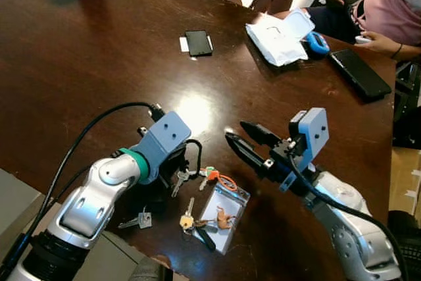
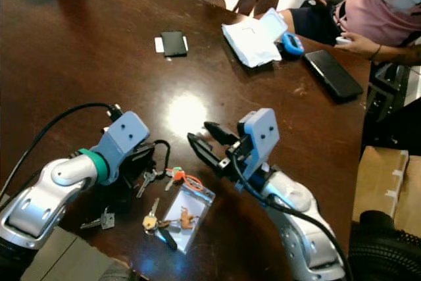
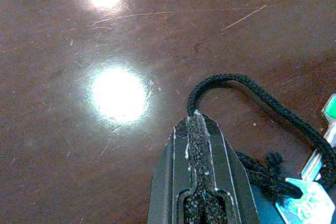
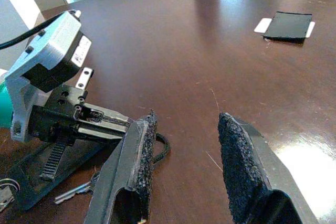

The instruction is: Hang keys on a hook

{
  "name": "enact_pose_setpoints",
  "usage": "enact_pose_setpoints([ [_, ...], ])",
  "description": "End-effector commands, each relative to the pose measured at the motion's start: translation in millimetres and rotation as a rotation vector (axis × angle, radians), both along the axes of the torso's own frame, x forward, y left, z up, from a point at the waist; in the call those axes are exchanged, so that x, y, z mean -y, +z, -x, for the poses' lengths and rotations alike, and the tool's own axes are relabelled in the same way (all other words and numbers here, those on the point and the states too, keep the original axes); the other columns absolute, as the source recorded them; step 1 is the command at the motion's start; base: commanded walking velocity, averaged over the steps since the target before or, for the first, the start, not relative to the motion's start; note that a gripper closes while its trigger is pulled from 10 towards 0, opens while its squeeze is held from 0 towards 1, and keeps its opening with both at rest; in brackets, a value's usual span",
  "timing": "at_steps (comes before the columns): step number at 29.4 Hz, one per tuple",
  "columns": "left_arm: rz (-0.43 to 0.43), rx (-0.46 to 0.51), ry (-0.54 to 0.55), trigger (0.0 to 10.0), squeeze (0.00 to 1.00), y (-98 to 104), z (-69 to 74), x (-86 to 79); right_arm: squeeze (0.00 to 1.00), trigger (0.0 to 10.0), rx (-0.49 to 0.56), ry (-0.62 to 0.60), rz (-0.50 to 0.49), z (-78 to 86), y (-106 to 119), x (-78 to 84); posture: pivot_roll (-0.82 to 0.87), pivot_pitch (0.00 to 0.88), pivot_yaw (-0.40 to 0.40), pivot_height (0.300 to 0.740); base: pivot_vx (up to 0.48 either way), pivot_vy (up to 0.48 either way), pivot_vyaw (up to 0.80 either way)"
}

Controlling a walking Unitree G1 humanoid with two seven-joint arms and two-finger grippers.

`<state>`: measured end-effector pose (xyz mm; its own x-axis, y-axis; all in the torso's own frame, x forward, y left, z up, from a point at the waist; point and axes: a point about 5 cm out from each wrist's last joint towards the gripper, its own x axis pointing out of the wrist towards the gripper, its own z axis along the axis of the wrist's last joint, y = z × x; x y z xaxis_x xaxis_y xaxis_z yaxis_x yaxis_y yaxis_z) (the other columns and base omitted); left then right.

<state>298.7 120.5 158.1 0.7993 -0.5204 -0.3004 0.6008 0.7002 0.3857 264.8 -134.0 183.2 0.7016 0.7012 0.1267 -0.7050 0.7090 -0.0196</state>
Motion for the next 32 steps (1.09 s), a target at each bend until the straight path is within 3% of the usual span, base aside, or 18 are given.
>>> enact_pose_setpoints([
  [1, -0.012, -0.049, 0.018, 0.0, 0.0, -11.4, 1.5, -2.1, 0.0, 10.0, -0.006, -0.009, 0.002, 2.7, -1.9, 3.4, -0.04, 0.202, 0.027, 0.74, 0.0, 0.0, 0.0],
  [8, 0.003, -0.034, 0.023, 0.0, 0.0, -8.2, 0.7, -1.8, 0.0, 10.0, -0.006, -0.009, 0.004, 2.8, -2.0, 3.3, -0.04, 0.202, 0.027, 0.74, 0.0, 0.0, 0.0],
  [13, 0.095, 0.02, 0.019, 0.0, 0.0, 7.1, -1.5, 3.8, 0.0, 10.0, -0.006, -0.008, 0.002, 2.8, -2.0, 2.7, -0.04, 0.202, 0.027, 0.74, 0.0, 0.0, 0.0],
  [14, 0.117, 0.046, 0.018, 6.6, 0.0, 12.9, -2.4, 5.2, 0.0, 10.0, -0.006, -0.008, 0.001, 2.7, -1.8, 2.5, -0.04, 0.206, 0.028, 0.74, 0.0, 0.0, 0.0],
  [15, 0.117, 0.046, 0.018, 6.6, 0.0, 12.9, -2.4, 5.2, 0.0, 10.0, -0.006, -0.008, 0.001, 2.7, -1.8, 2.5, -0.04, 0.206, 0.028, 0.74, 0.0, 0.0, 0.0],
  [16, 0.125, 0.063, 0.013, 10.0, 0.0, 16.2, -2.9, 6.1, 0.0, 10.0, -0.006, -0.009, 0.001, 2.7, -2.0, 2.3, -0.04, 0.207, 0.028, 0.74, 0.0, 0.0, 0.0],
  [28, 0.112, 0.077, 0.003, 10.0, 0.02, 15.4, -1.8, 7.9, 0.0, 10.0, -0.01, -0.01, -0.001, 3.1, -3.1, 2.0, -0.03, 0.212, 0.03, 0.74, 0.0, 0.0, 0.0],
  [29, 0.112, 0.069, 0.004, 10.0, 1.0, 13.6, -1.3, 7.9, 0.0, 10.0, -0.011, -0.01, -0.001, 3.1, -3.2, 1.8, -0.03, 0.213, 0.03, 0.74, 0.0, 0.0, 0.0],
  [32, 0.109, 0.062, 0.001, 10.0, 1.0, 12.1, -0.6, 8.0, 0.0, 10.0, -0.011, -0.009, -0.002, 3.1, -3.3, 1.7, -0.03, 0.213, 0.03, 0.74, 0.0, 0.0, 0.0],
])
